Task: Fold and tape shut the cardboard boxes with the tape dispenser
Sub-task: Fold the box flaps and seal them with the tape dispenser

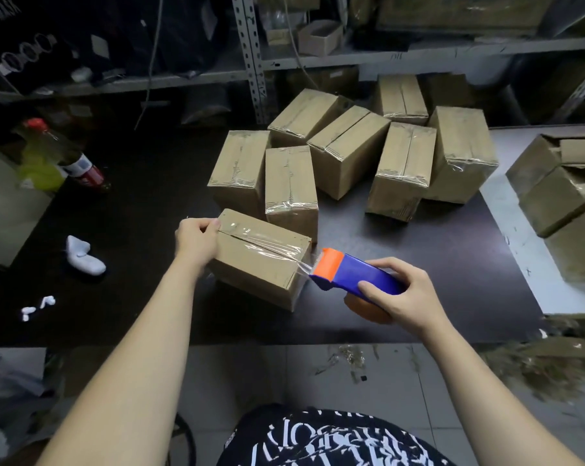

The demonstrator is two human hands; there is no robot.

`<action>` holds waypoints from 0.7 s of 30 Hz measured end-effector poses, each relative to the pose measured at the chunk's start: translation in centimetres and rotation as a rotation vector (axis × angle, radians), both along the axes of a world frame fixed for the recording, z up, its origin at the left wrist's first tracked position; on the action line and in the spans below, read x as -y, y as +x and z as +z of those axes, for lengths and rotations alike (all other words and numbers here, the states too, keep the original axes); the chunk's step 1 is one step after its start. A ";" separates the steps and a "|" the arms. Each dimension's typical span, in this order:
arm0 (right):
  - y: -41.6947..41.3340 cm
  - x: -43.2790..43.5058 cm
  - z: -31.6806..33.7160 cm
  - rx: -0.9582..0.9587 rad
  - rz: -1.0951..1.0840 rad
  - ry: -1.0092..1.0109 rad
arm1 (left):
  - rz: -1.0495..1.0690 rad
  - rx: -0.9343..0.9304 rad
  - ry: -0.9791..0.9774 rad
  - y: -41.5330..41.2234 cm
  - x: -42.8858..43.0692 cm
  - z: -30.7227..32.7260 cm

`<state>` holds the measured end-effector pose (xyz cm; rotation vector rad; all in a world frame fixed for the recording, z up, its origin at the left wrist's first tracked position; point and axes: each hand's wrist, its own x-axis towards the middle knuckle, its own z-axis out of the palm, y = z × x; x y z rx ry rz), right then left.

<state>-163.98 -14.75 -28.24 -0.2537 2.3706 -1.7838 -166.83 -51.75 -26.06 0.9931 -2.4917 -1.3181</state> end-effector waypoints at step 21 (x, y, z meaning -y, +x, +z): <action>-0.7 3.6 -3.6 0.219 -0.075 0.063 | -0.117 -0.017 0.092 1.9 0.0 -0.1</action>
